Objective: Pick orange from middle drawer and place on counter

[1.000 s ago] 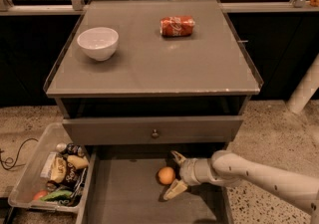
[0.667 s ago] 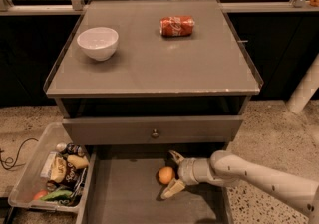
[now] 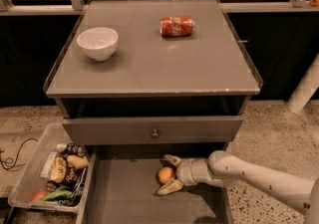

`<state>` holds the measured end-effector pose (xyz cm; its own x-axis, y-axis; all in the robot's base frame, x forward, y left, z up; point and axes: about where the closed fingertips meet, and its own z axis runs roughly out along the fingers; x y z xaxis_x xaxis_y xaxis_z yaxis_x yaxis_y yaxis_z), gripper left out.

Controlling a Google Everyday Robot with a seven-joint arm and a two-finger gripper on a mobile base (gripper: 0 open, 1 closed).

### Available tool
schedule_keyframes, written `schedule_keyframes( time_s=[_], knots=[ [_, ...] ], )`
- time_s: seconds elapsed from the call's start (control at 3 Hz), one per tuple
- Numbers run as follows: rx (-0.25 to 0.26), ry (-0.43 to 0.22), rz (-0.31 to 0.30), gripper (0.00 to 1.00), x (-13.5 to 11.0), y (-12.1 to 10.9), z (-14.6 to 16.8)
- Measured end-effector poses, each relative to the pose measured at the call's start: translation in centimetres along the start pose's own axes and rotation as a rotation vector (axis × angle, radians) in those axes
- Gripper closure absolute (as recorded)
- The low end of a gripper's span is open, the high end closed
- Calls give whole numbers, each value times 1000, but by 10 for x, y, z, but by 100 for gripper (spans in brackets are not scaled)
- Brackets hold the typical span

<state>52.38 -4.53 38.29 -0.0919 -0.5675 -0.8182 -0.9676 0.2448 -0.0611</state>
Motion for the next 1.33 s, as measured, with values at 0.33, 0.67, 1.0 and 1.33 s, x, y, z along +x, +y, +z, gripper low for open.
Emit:
schedule_keyframes(
  time_s=[0.33, 0.67, 1.0, 1.33],
  knots=[
    [0, 0, 0, 43, 0, 0, 0],
    [0, 0, 0, 66, 0, 0, 0],
    [0, 0, 0, 89, 0, 0, 0],
    [-1, 0, 0, 100, 0, 0, 0]
  ],
)
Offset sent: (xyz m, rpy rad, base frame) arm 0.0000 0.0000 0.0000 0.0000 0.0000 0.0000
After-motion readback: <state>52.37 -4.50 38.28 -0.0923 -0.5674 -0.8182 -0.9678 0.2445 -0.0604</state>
